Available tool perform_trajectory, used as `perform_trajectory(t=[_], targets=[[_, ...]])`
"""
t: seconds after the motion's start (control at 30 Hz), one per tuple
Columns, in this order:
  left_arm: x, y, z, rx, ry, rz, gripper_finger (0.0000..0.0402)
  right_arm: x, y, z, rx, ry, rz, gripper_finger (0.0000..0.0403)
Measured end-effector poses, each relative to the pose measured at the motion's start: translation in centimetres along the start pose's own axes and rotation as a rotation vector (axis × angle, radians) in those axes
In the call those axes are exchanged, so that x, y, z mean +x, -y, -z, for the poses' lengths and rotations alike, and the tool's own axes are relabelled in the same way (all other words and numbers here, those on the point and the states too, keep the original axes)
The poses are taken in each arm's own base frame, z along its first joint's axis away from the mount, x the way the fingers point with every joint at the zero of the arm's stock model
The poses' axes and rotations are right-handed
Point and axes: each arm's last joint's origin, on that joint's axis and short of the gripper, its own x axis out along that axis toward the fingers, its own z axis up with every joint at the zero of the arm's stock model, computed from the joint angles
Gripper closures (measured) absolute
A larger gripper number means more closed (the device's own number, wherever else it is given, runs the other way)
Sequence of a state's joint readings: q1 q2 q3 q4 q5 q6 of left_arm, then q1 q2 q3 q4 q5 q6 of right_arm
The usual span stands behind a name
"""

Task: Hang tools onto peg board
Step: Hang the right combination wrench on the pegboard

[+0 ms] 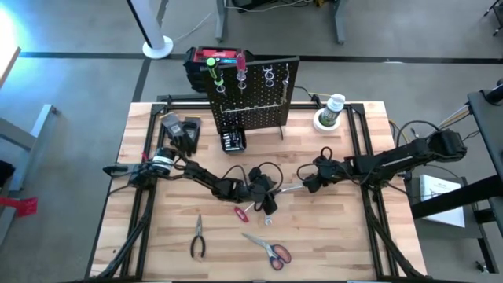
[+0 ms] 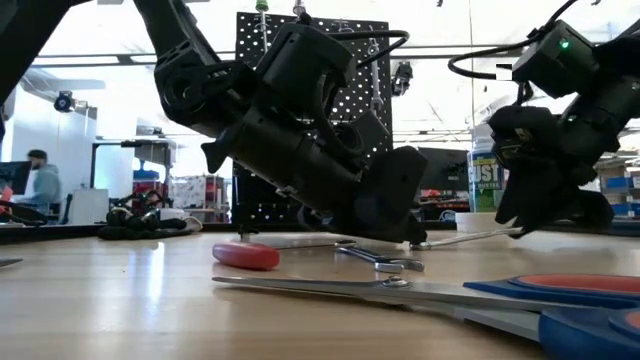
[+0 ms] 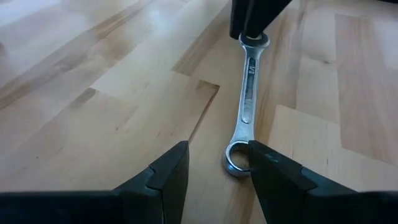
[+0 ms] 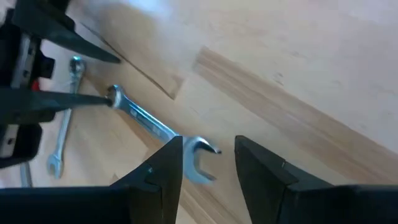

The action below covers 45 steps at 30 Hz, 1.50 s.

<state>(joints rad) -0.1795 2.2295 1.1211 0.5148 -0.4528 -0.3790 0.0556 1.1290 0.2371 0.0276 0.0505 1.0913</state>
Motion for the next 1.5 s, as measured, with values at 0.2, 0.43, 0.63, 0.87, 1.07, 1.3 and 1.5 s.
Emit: perform_trajectory(t=[0.2, 0.43, 0.63, 0.87, 1.07, 1.3, 1.5], targets=[[0.0, 0.0, 0.0, 0.000, -0.001, 0.000, 0.0247, 0.3, -0.3, 0.1, 0.002, -0.018, -0.031, 0.0279], [0.0, 0.0, 0.1, 0.001, -0.002, -0.001, 0.0247, 1.1, -1.0, 0.2, -0.005, -0.049, -0.119, 0.0288], [0.0, 0.0, 0.1, 0.001, -0.001, 0.000, 0.0247, 1.5, -1.0, 0.5, -0.056, -0.120, -0.135, 0.0312], [0.0, 0.0, 0.1, -0.002, -0.002, 0.003, 0.0247, 1.5, -1.2, 0.5, -0.114, -0.150, -0.162, 0.0341], [0.0, -0.1, 0.0, -0.008, 0.001, 0.001, 0.0247, 1.8, -1.9, 0.3, -0.154, -0.178, -0.185, 0.0340], [0.0, -0.1, 0.0, -0.015, 0.005, -0.001, 0.0247, 3.7, -2.9, 0.9, -0.260, -0.270, -0.150, 0.0342], [0.0, -0.1, 0.0, -0.019, 0.005, -0.003, 0.0247, 5.5, -3.9, 1.3, -0.325, -0.354, -0.106, 0.0393]])
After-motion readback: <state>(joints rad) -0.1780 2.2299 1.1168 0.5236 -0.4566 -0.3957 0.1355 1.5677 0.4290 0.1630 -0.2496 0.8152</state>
